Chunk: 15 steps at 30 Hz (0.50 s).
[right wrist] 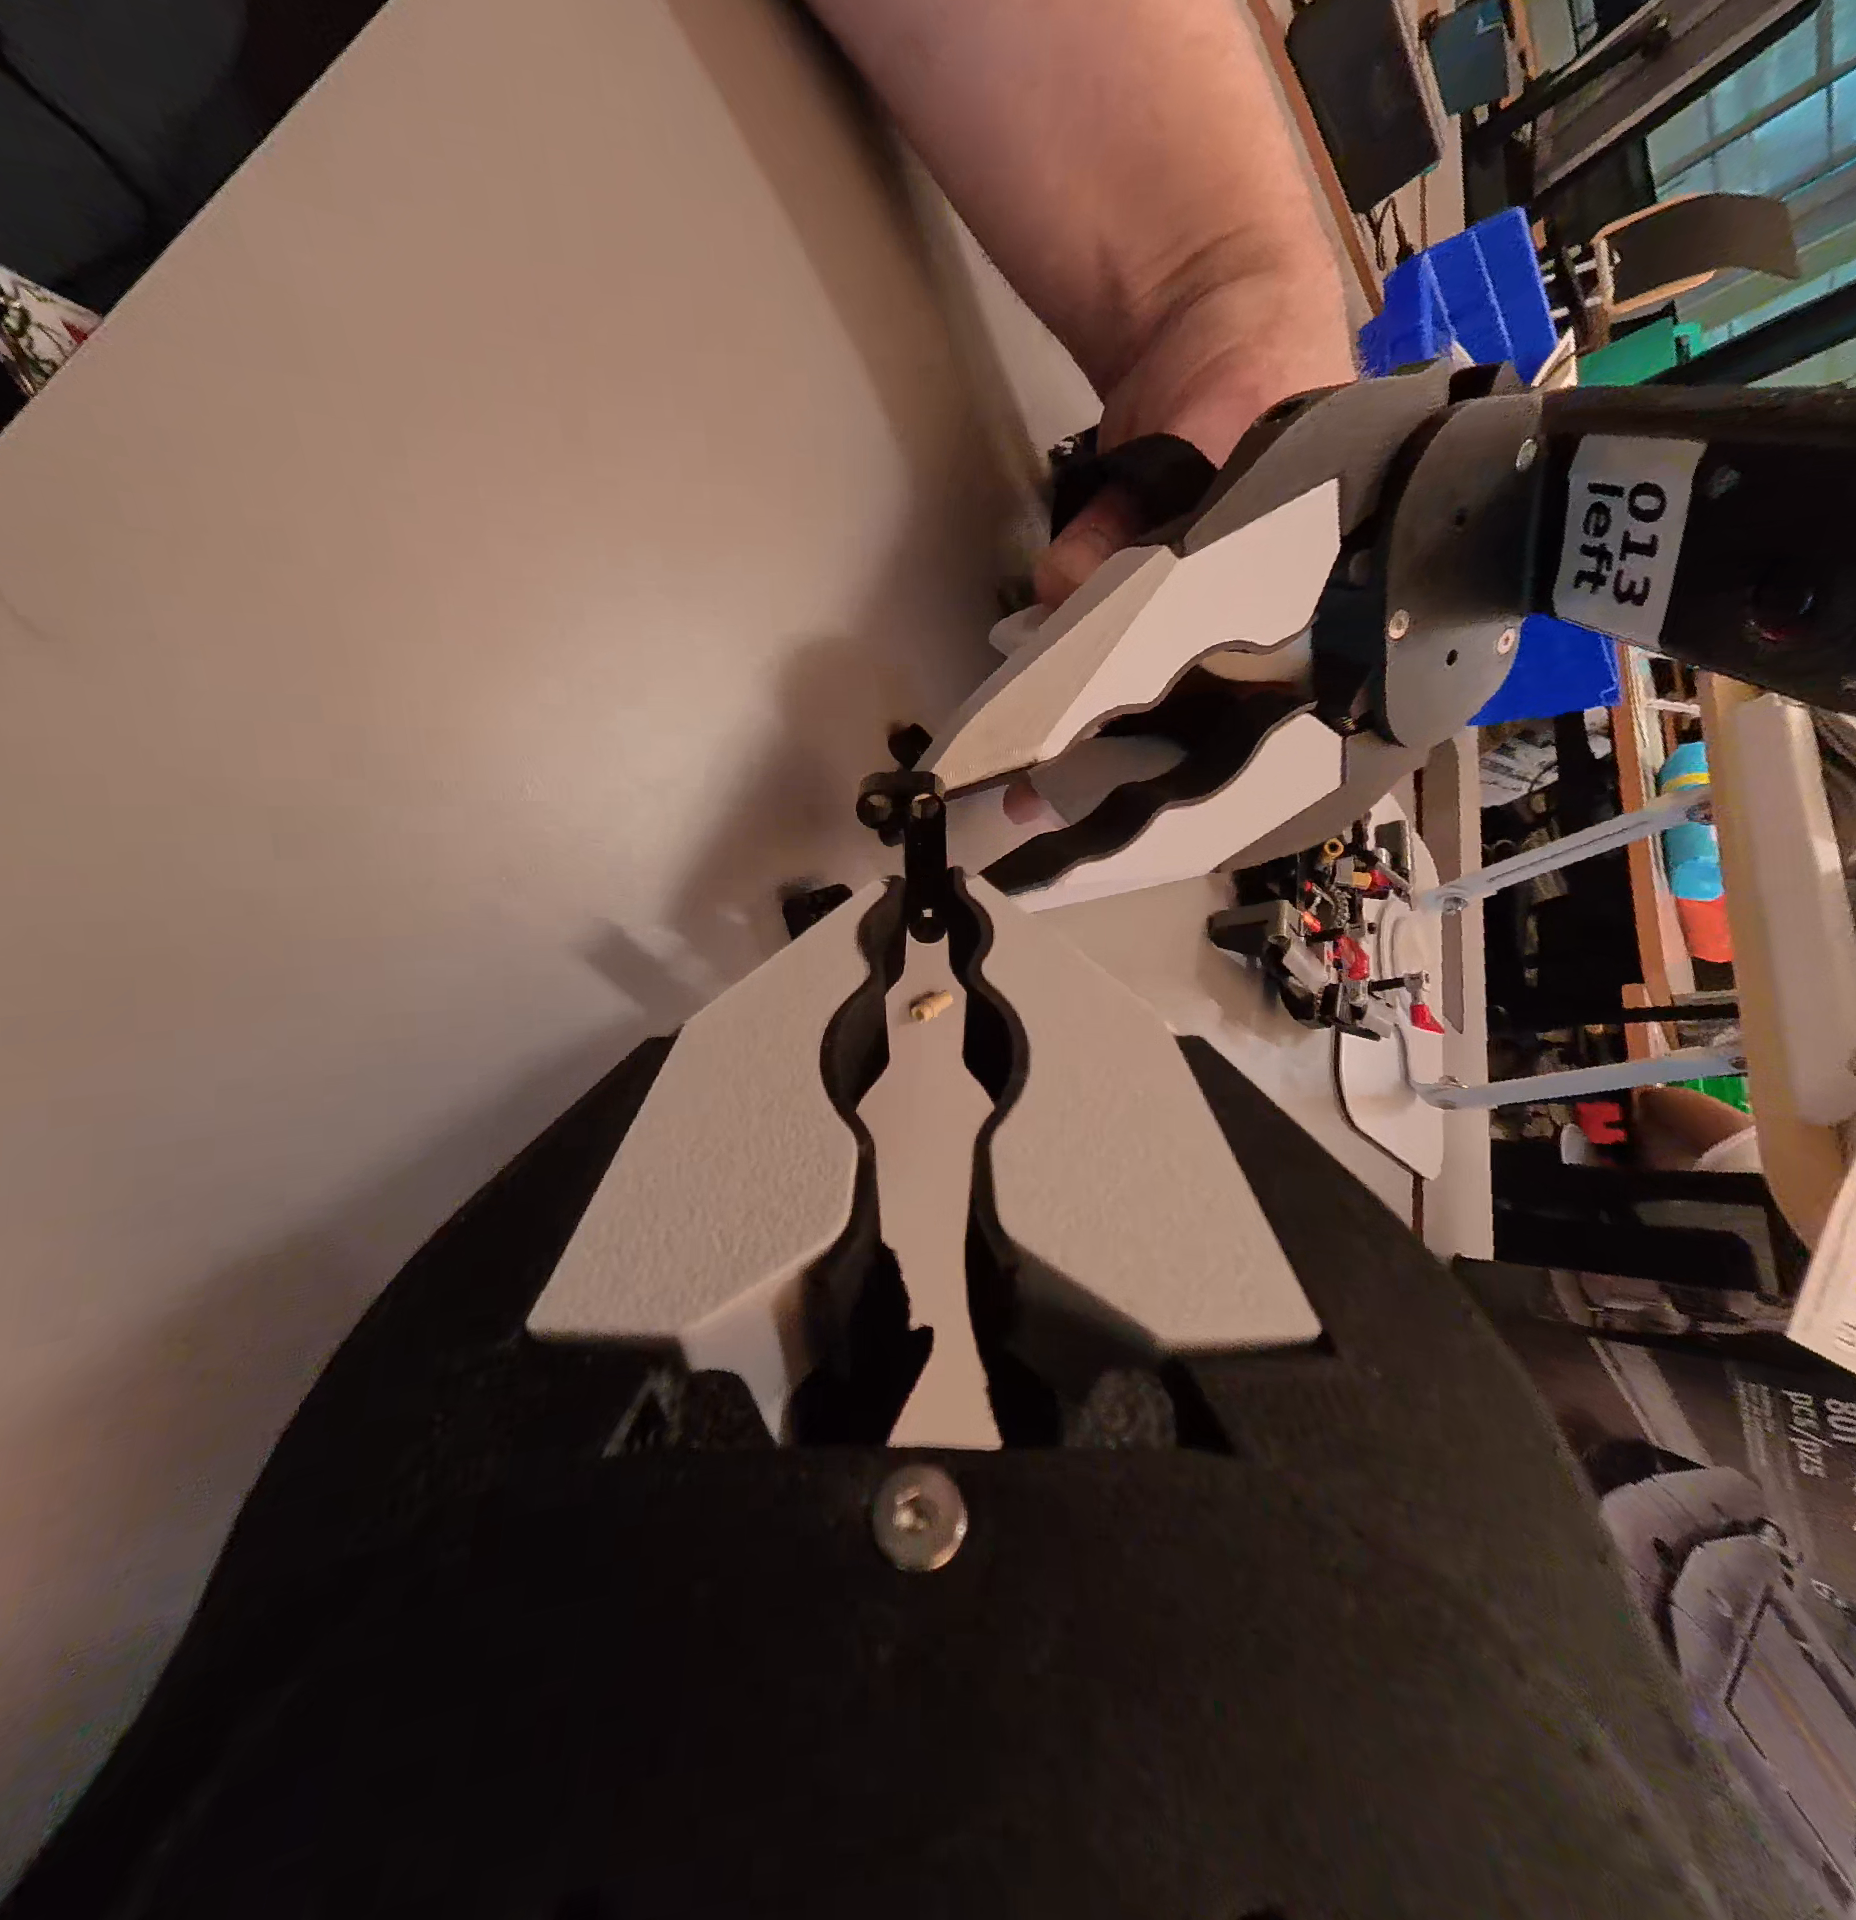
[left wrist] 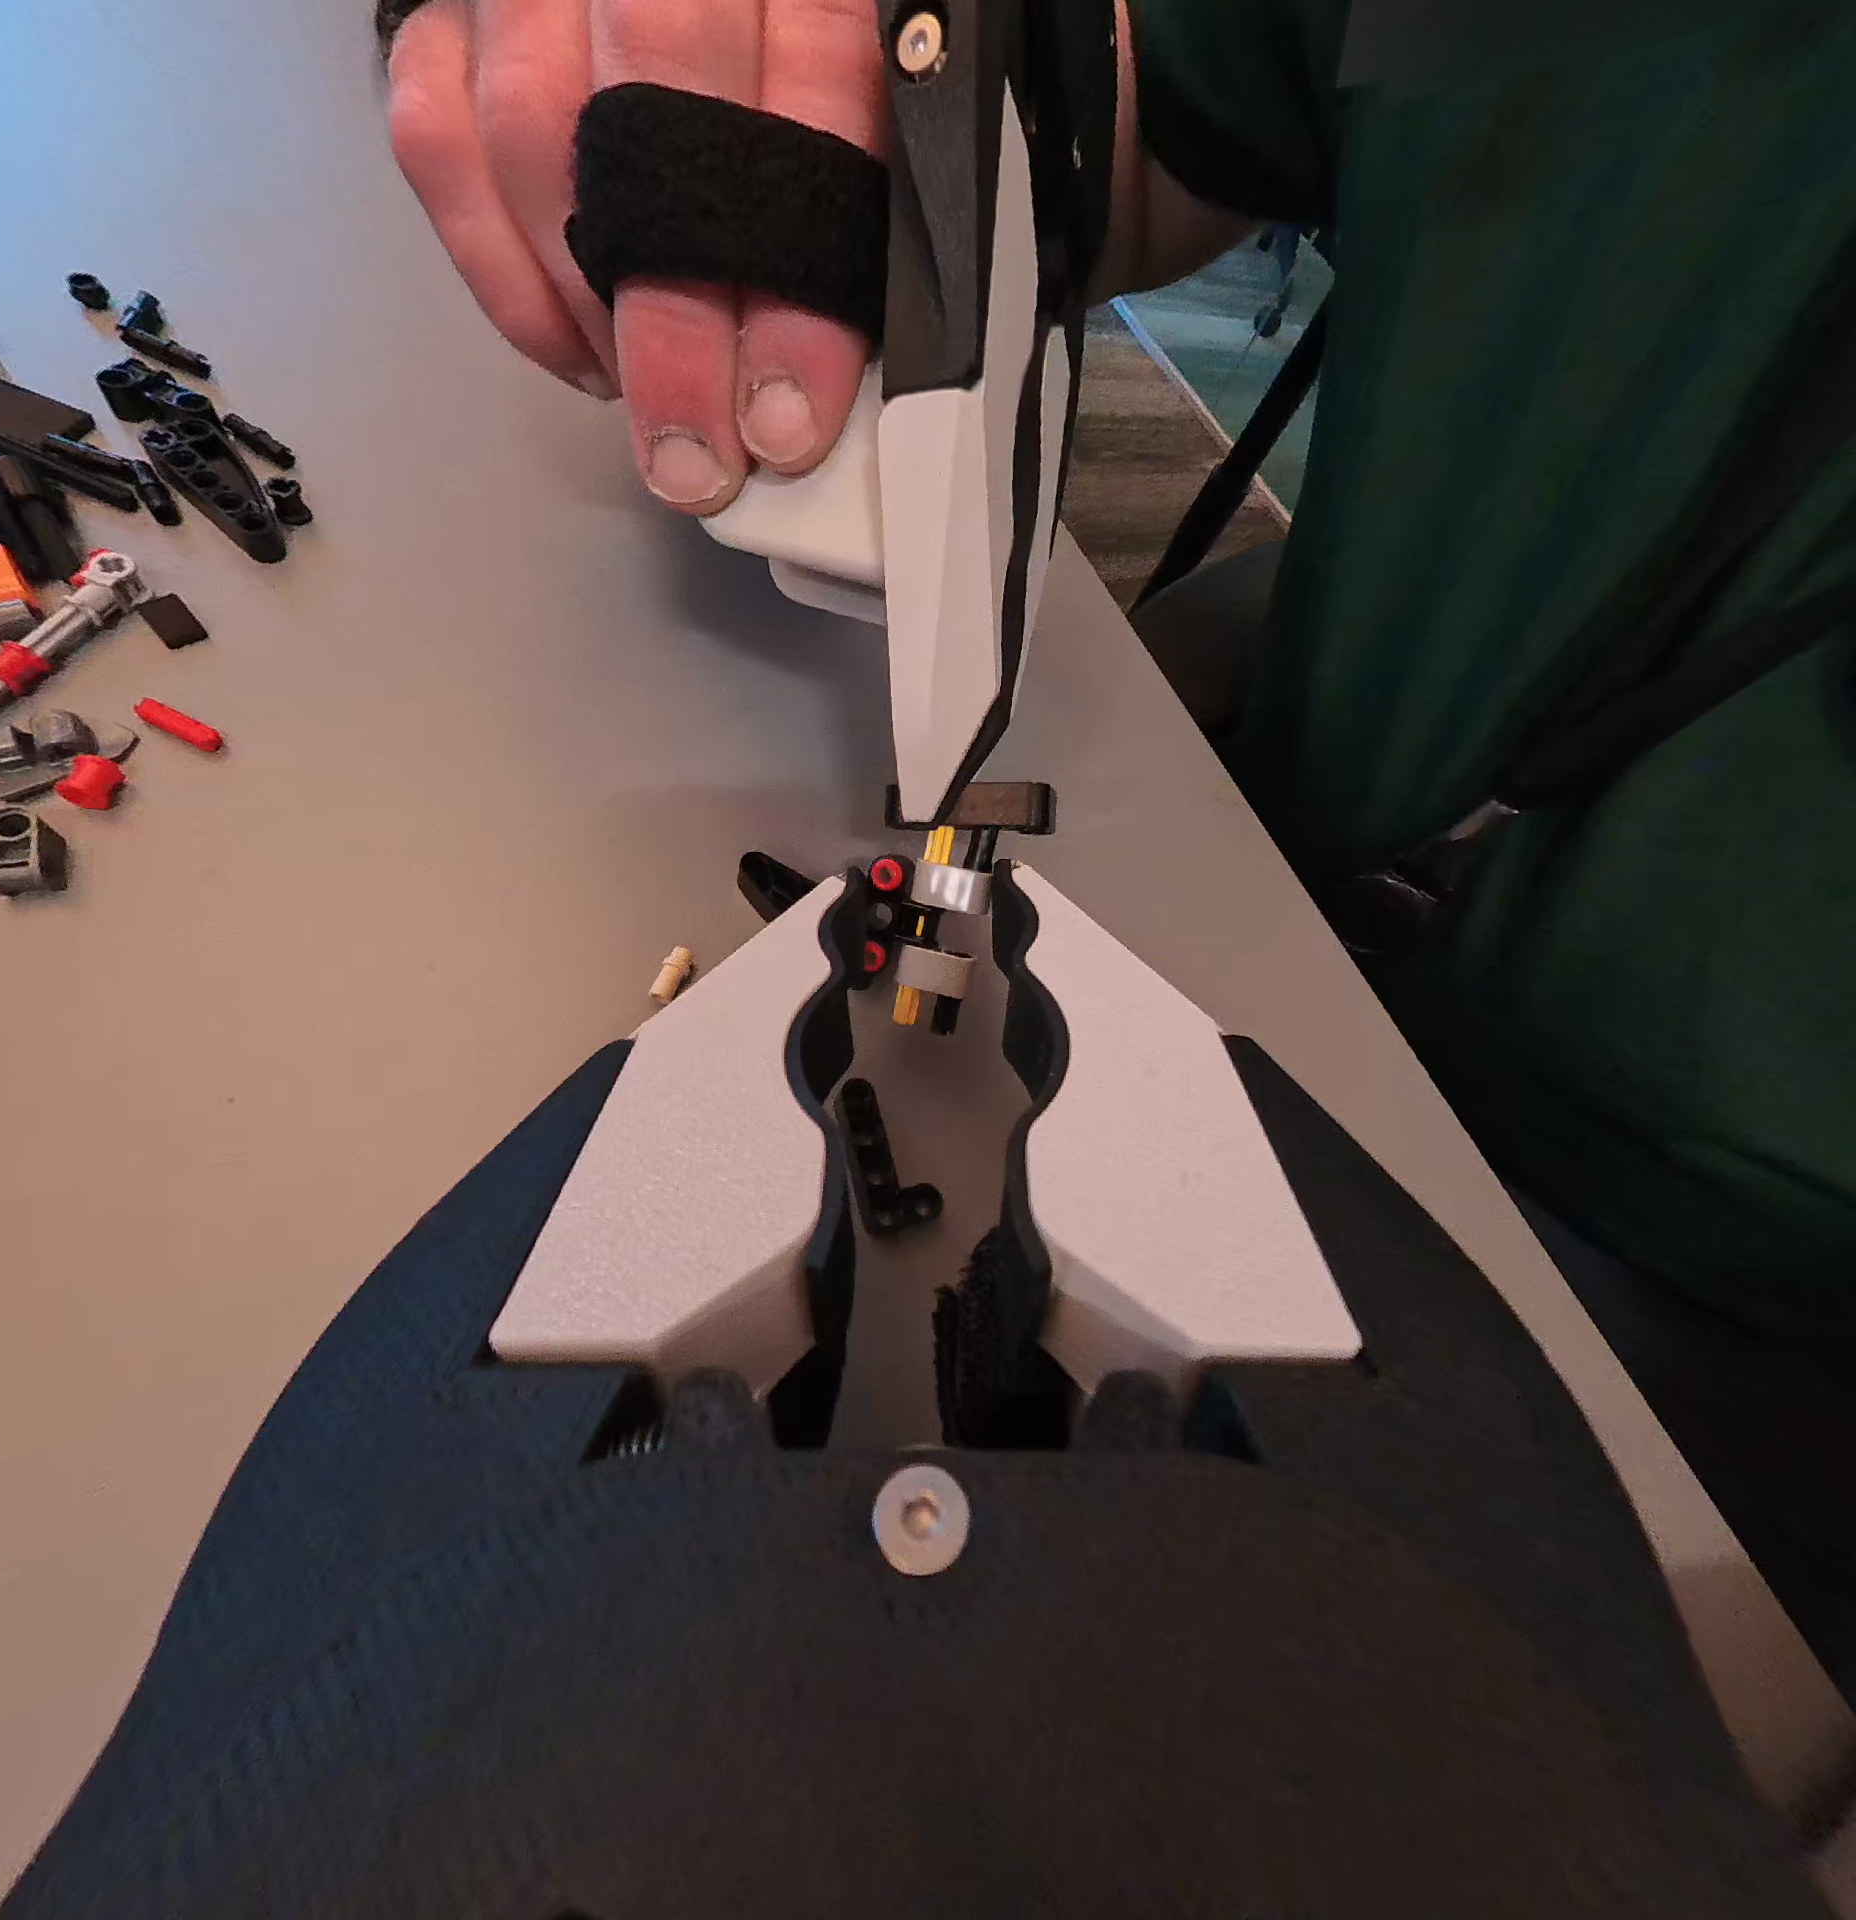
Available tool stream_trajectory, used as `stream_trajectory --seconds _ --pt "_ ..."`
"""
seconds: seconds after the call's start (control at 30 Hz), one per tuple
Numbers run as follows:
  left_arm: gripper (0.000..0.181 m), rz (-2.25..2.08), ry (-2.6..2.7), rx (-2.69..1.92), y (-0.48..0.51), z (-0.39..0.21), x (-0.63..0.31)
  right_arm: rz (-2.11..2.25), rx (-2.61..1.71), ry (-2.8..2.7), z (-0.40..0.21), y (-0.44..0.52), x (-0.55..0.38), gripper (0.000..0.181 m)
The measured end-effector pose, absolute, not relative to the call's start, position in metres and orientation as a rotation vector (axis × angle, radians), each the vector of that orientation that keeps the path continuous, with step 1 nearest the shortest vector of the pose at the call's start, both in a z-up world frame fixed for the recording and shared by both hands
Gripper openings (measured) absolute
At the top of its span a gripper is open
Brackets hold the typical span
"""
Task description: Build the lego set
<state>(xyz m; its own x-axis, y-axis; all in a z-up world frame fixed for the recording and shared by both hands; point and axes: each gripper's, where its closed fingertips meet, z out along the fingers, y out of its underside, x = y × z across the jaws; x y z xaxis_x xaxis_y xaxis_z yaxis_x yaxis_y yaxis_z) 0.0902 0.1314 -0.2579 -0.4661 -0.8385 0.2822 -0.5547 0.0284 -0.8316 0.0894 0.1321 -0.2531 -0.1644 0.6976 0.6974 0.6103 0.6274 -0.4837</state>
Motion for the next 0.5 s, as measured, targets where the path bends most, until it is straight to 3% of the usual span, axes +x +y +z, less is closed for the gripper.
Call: stream_trajectory --seconds 0.5 --pt "0.022 -1.153 2.014 -1.499 0.131 -0.27 0.126 0.04 -1.183 -1.818 -0.27 0.133 0.124 0.007"
